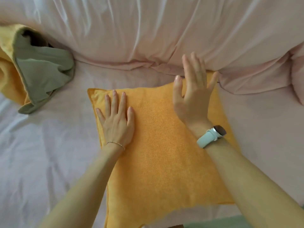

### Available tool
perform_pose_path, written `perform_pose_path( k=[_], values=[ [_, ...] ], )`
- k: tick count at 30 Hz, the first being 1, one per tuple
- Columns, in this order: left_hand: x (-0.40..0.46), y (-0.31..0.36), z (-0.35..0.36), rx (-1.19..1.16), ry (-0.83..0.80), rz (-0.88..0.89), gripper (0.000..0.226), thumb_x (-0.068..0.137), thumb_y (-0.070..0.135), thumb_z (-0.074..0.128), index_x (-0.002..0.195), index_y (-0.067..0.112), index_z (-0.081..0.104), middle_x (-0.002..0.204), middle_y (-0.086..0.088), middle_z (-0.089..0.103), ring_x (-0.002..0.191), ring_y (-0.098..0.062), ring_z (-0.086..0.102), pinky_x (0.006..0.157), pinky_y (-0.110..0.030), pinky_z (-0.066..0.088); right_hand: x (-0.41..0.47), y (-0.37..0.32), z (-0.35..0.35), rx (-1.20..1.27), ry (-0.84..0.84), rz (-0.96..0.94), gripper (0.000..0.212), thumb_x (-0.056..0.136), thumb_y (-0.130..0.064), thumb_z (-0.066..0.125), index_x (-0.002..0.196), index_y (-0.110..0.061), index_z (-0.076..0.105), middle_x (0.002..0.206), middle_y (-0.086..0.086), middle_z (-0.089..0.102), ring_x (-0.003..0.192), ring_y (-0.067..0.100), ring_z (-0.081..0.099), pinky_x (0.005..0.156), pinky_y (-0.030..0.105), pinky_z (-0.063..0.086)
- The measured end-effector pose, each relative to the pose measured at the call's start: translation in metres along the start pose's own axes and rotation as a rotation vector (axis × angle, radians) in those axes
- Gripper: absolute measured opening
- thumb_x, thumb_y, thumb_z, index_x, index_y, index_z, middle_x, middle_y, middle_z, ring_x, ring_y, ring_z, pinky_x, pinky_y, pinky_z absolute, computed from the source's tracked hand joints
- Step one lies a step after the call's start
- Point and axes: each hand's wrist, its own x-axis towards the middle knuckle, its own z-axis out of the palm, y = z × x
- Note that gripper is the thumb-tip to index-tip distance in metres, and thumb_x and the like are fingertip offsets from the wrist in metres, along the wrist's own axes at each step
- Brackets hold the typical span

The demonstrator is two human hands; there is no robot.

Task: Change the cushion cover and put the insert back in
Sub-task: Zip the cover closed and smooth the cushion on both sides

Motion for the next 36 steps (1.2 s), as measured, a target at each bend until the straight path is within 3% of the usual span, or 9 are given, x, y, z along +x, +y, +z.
perform_pose_path(
  k=[1, 5, 9, 13, 17, 23, 26, 30, 36],
  values=[
    [-0.001, -0.005, 0.003, -0.012, 0.005, -0.013, 0.068, 0.084, 0.054, 0.002, 0.147, 0.030, 0.002, 0.157, 0.007, -0.004, 0.142, -0.011, -0.014, 0.114, -0.043, -0.012, -0.001, 0.003, 0.006, -0.041, -0.006, -0.065, 0.052, 0.094, -0.031, 0.030, 0.143, -0.014, 0.033, 0.152, 0.005, 0.023, 0.142, 0.026, 0.019, 0.111, 0.051, -0.004],
    [0.000, -0.024, 0.016, 0.035, -0.068, -0.021, 0.078, 0.079, 0.063, 0.001, 0.147, 0.025, -0.006, 0.156, 0.005, -0.007, 0.137, -0.002, -0.017, 0.115, -0.036, -0.013, -0.051, 0.045, 0.042, -0.305, -0.474, -0.096, 0.059, 0.092, -0.044, 0.015, 0.146, -0.023, 0.026, 0.153, 0.004, 0.022, 0.143, 0.027, 0.015, 0.113, 0.055, -0.001],
    [0.012, -0.030, 0.023, 0.022, -0.086, -0.026, 0.080, 0.079, 0.064, -0.001, 0.148, 0.023, -0.003, 0.156, 0.005, -0.005, 0.142, -0.007, -0.012, 0.116, -0.036, -0.011, -0.026, 0.035, 0.040, -0.367, -0.563, -0.037, 0.063, 0.088, -0.049, 0.008, 0.147, -0.029, 0.021, 0.156, -0.001, 0.013, 0.144, 0.019, 0.001, 0.112, 0.048, -0.011],
    [0.013, -0.036, 0.024, -0.146, -0.045, -0.012, 0.076, 0.082, 0.057, 0.002, 0.147, 0.019, 0.000, 0.153, 0.010, -0.007, 0.138, 0.000, -0.012, 0.116, -0.033, -0.012, 0.006, -0.023, 0.039, -0.154, -0.462, 0.053, 0.050, 0.097, -0.030, 0.032, 0.145, -0.017, 0.028, 0.156, 0.004, 0.013, 0.144, 0.020, 0.001, 0.111, 0.057, -0.007],
    [0.001, -0.038, 0.021, -0.446, 0.183, -0.070, 0.064, 0.089, 0.038, 0.015, 0.143, 0.005, 0.026, 0.148, 0.005, 0.015, 0.140, -0.009, 0.010, 0.117, -0.033, 0.004, 0.019, -0.093, 0.055, 0.057, -0.071, -0.258, 0.051, 0.093, -0.021, 0.035, 0.142, -0.007, 0.035, 0.150, 0.011, 0.029, 0.141, 0.025, 0.021, 0.112, 0.058, 0.008],
    [0.012, -0.052, 0.016, -0.611, 0.189, -0.355, 0.065, 0.088, 0.042, 0.025, 0.142, 0.008, 0.032, 0.150, -0.007, 0.030, 0.140, -0.015, 0.023, 0.115, -0.030, 0.015, -0.037, -0.059, 0.116, -0.244, -0.624, -0.318, 0.062, 0.090, -0.043, 0.010, 0.148, -0.021, 0.021, 0.154, 0.000, 0.023, 0.142, 0.019, 0.018, 0.115, 0.050, 0.007],
    [0.027, -0.053, 0.003, -0.808, 0.103, -0.498, 0.066, 0.092, 0.046, 0.044, 0.145, 0.012, 0.025, 0.150, -0.007, 0.028, 0.138, -0.017, 0.025, 0.113, -0.032, 0.021, -0.022, -0.062, 0.113, -0.238, -0.657, -0.327, 0.066, 0.087, -0.046, 0.003, 0.149, -0.025, 0.013, 0.156, -0.005, 0.016, 0.143, 0.013, 0.008, 0.115, 0.044, -0.002],
    [0.052, -0.043, -0.017, -0.840, -0.112, -0.677, 0.093, 0.076, 0.063, 0.058, 0.146, 0.019, 0.015, 0.143, -0.007, 0.040, 0.128, -0.026, 0.042, 0.104, -0.037, 0.034, -0.010, -0.067, 0.091, -0.101, -0.660, -0.258, 0.061, 0.087, -0.046, 0.018, 0.145, -0.027, 0.028, 0.152, -0.009, 0.027, 0.141, 0.008, 0.016, 0.114, 0.042, -0.004],
    [0.025, -0.028, -0.023, -0.854, -0.170, -0.617, 0.118, 0.059, 0.065, 0.072, 0.146, 0.032, -0.001, 0.148, 0.000, 0.032, 0.128, -0.024, 0.042, 0.105, -0.042, 0.036, -0.025, -0.033, 0.065, -0.252, -0.488, -0.231, 0.068, 0.088, -0.054, 0.022, 0.146, -0.020, 0.025, 0.147, 0.009, 0.036, 0.139, 0.023, 0.026, 0.113, 0.054, 0.006]
  ],
)
